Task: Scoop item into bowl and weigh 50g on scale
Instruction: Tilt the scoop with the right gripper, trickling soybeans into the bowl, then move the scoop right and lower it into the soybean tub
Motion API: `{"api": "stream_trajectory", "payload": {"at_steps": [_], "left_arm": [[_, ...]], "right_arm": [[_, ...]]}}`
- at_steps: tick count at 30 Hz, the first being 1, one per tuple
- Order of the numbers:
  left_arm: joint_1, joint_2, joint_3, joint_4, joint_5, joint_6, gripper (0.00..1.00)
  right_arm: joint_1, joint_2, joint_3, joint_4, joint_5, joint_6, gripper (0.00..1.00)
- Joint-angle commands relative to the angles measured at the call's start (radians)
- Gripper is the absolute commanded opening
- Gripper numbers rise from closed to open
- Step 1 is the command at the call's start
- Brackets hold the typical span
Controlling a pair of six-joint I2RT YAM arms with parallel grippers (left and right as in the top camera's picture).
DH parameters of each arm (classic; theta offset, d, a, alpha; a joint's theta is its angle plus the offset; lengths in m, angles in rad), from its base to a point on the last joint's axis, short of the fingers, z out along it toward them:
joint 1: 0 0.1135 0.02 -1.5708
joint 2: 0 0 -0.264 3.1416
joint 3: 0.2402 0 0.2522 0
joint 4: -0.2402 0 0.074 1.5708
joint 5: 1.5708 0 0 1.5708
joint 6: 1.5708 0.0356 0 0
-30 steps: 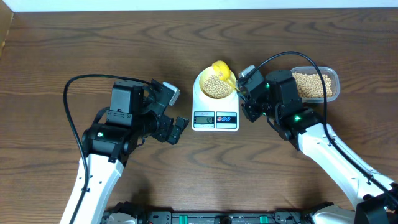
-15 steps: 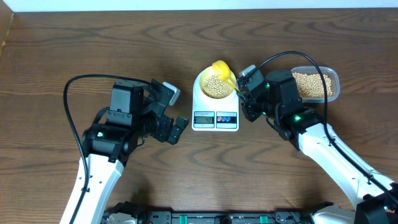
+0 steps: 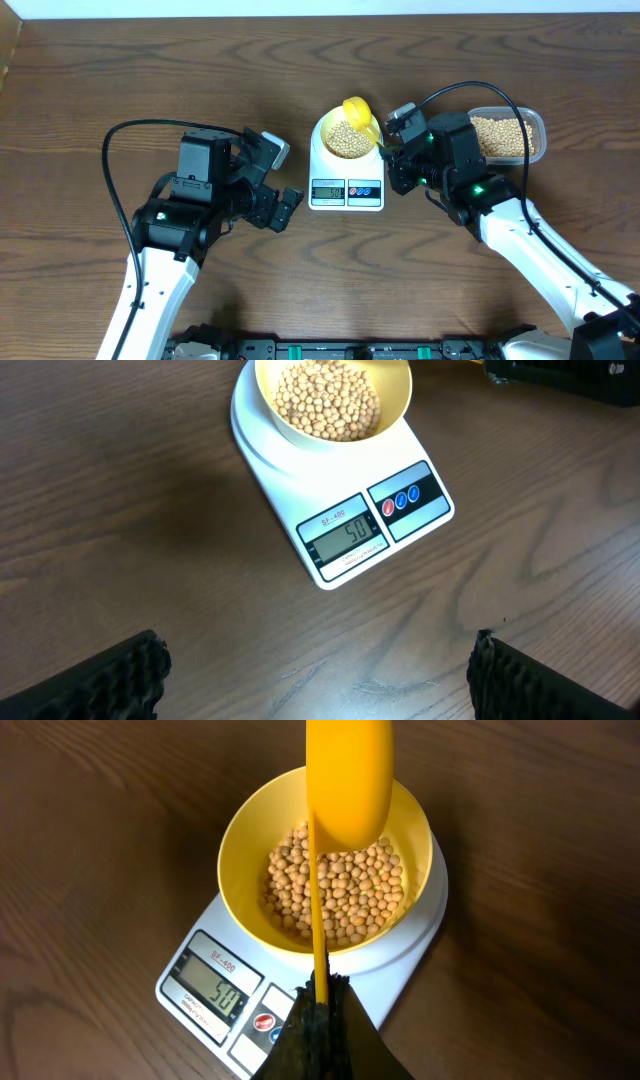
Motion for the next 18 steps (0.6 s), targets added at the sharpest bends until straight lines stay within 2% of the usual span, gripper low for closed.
{"api": "stream_trajectory", "payload": {"at_steps": [1,10,18], "left_arm": [[0.002,0.005,-0.006,0.0,-0.006,-0.013,0.98],[0.002,0.005,-0.006,0.0,-0.006,-0.013,0.98],[0.002,0.005,-0.006,0.0,-0.006,-0.013,0.98]], "right_arm": [[-0.003,-0.019,0.008,0.003,-0.013,0.02,0.01],[-0.005,-0.022,0.008,0.003,-0.013,0.039,0.01],[-0.076,-0.061,0.008,0.005,-0.013,0.241,0.01]]}}
